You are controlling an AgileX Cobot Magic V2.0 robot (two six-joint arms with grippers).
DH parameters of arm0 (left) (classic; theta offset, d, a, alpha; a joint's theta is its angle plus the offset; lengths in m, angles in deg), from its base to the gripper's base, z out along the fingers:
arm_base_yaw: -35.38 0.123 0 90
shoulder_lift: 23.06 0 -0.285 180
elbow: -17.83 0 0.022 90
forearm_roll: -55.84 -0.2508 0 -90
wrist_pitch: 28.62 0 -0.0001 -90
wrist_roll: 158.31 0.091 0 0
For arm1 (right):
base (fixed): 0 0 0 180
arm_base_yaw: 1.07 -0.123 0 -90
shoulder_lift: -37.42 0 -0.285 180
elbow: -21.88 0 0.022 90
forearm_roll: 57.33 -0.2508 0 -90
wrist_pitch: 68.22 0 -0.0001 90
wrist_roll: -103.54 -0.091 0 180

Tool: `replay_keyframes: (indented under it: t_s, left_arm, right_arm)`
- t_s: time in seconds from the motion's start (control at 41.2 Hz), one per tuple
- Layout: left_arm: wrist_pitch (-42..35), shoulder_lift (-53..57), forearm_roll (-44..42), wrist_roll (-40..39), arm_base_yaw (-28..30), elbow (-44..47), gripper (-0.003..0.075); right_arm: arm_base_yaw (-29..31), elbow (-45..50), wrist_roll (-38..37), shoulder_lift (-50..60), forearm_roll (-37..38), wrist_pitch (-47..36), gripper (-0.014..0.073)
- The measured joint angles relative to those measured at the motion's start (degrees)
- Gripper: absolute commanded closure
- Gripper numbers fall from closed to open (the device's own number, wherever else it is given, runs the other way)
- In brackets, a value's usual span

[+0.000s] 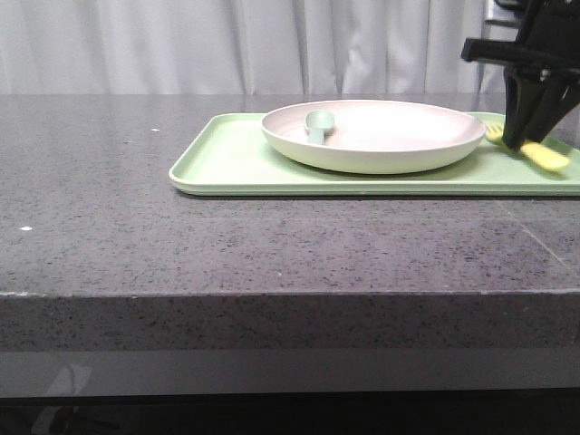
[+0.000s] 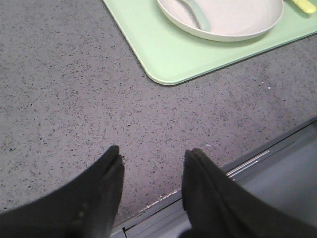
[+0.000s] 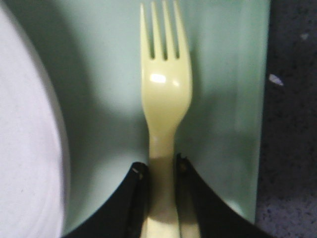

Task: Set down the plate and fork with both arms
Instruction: 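Move the fork beside the plate and set it on the tray, then open the right gripper and raise it away from the fork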

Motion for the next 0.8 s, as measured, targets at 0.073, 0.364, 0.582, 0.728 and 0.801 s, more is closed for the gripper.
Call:
replay_keyframes:
  t_s: [0.073,0.364,0.582,0.728,0.801]
  left_arm:
    - [0.0,0.0,0.0,0.0,0.0,0.0,0.0437]
    - [0.0,0.0,0.0,0.0,0.0,0.0,0.0437]
    - [0.0,0.0,0.0,0.0,0.0,0.0,0.0437]
    - [0.0,0.0,0.0,-5.3,0.0,0.0,0.0437]
    - [0.0,0.0,0.0,0.0,0.0,0.0,0.0437]
  right_arm:
    - [0.0,0.1,0.1,-0.5,-0.3,0.0,0.0495]
    - [0.0,-0.1,0.3,-0.5,-0.3,-0.1,0.0303]
    - [0.0,-0.1,0.8,2.0,-0.3,-0.1,0.0300]
    - [0.0,-0.1,2.3,6.7,-0.3,-0.1,0.0301]
    - [-0.3,0.6,2.6,10.0,-0.3,-0.1,0.0301]
